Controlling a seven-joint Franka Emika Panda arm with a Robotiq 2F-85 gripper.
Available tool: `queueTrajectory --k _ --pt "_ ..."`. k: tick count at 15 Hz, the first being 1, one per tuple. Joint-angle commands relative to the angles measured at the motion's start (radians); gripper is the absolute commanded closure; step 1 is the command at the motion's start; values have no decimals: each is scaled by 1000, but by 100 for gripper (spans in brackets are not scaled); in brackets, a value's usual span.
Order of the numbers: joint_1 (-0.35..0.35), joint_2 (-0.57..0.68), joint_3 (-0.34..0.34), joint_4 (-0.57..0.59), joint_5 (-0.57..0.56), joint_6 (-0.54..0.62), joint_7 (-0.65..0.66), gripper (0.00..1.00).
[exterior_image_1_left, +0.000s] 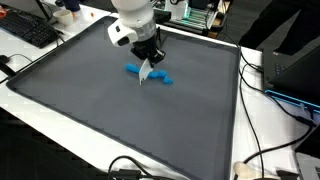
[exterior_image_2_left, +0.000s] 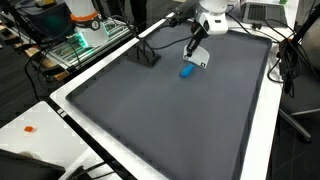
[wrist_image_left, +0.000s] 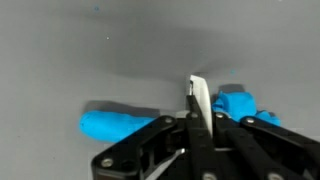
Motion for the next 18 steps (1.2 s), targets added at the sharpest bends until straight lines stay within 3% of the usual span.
queueTrajectory --k 1,9,18 --pt "-3 -31 2 -18 -1 7 -7 99" --pt "-10 -76 -37 -15 -36 15 20 99" --pt "-24 -43 -70 -13 -70 16 26 99"
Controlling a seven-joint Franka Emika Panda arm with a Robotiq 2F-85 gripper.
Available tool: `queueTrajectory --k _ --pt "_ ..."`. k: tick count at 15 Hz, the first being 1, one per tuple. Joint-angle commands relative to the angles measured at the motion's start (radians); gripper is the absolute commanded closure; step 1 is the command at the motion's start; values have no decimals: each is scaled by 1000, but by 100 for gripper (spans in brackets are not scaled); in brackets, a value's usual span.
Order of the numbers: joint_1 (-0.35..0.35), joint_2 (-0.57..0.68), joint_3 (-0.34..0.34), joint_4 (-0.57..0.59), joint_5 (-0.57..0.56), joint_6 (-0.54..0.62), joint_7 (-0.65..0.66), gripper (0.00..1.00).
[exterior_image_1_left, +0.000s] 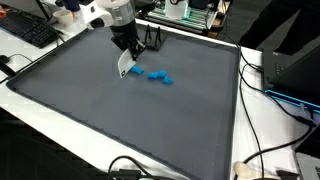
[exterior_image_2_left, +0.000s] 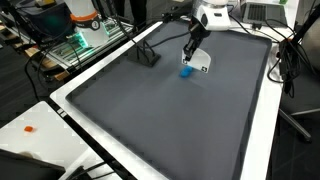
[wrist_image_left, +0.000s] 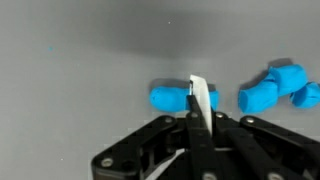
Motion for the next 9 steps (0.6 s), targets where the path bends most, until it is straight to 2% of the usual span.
queueTrajectory --k 1,9 --pt "-7 15 4 -14 -14 12 16 99" --pt "-2 53 3 -17 -21 14 20 99"
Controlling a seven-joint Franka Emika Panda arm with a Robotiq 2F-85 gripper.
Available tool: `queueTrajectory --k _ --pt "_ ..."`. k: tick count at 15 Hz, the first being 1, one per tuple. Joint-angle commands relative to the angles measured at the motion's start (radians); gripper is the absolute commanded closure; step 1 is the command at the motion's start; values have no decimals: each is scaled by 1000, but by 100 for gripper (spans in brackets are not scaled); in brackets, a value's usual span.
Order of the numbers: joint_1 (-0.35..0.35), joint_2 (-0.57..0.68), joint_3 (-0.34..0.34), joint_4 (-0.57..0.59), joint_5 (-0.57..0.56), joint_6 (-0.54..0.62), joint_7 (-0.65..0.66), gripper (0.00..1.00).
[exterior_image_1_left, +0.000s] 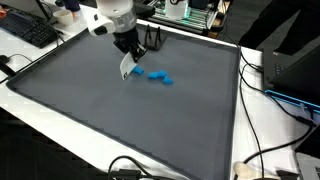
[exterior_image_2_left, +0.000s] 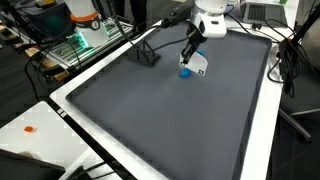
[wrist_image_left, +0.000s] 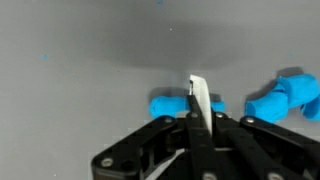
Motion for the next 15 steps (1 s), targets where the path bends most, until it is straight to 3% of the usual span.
queueTrajectory --k 1,15 --pt "0 32 2 -18 -19 17 22 99" --pt "-8 50 24 -32 15 20 -1 99"
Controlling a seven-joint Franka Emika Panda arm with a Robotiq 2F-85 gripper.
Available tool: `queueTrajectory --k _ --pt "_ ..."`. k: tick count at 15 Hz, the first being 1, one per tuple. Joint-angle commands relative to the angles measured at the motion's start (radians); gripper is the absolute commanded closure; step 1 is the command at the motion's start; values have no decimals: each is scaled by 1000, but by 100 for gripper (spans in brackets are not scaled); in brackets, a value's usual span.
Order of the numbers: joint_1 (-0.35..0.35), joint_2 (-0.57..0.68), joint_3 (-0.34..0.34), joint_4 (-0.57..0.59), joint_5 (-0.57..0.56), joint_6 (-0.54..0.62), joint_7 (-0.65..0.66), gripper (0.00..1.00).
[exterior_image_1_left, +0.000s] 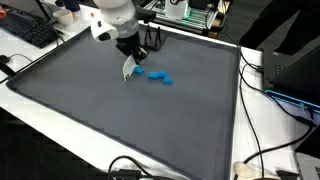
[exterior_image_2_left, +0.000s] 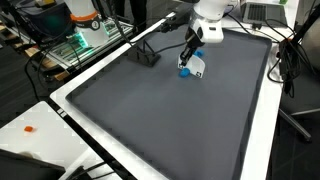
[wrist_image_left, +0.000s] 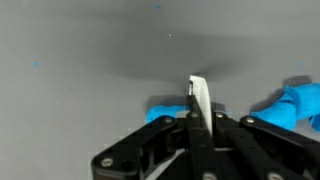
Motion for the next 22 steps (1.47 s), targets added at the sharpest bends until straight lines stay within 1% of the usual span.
queueTrajectory --k 1,10,15,19,22 --pt "-9 20 25 -30 19 16 -3 99" --pt "-14 -4 42 -19 68 -10 -1 99" --pt "-27 -59 42 -37 115 -32 8 99" --pt "-30 -134 20 -72 125 -59 81 99" --pt "-49 -207 14 -122 178 -95 150 99"
